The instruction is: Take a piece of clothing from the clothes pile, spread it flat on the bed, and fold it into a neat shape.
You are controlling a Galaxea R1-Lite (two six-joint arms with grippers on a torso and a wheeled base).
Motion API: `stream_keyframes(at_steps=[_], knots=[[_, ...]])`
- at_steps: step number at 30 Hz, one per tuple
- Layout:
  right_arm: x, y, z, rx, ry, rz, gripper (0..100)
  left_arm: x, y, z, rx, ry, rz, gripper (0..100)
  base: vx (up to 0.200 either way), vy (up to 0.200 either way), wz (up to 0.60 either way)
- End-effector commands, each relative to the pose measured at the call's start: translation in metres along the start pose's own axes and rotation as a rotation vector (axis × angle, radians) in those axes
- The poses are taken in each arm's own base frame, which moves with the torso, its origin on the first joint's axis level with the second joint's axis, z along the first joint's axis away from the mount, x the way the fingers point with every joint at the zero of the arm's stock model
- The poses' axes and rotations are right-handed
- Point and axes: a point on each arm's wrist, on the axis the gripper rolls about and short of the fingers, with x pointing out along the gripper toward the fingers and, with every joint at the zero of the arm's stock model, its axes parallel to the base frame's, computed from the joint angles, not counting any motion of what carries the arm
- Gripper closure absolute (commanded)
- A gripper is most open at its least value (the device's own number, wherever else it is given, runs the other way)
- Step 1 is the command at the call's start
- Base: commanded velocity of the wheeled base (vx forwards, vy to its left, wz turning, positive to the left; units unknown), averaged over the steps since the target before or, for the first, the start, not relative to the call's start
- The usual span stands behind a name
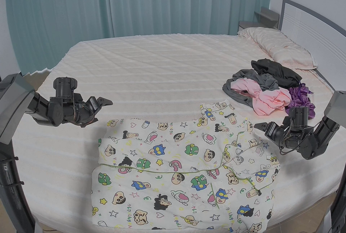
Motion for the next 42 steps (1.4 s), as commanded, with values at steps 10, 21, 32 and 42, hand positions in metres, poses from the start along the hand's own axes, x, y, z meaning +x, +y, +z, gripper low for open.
stream_keyframes(at_steps=[10, 21, 32, 42], knots=[[-0.005, -0.001, -0.003, 0.006, 0.004, 0.001, 0, 0.072, 0.036, 0.000, -0.032, 0.079, 0.056, 0, 0.000, 0.000, 0.00], [-0.004, -0.001, -0.004, 0.005, 0.007, 0.003, 0, 0.085, 0.031, -0.003, -0.022, 0.081, 0.038, 100, 0.000, 0.000, 0.00], [-0.004, 0.000, -0.004, 0.018, 0.007, 0.003, 0, 0.089, 0.031, 0.018, -0.011, -0.019, 0.063, 100, 0.000, 0.000, 0.00], [-0.003, 0.001, -0.004, 0.015, 0.007, 0.007, 0, 0.090, 0.029, 0.029, -0.027, -0.060, 0.052, 100, 0.000, 0.000, 0.00]])
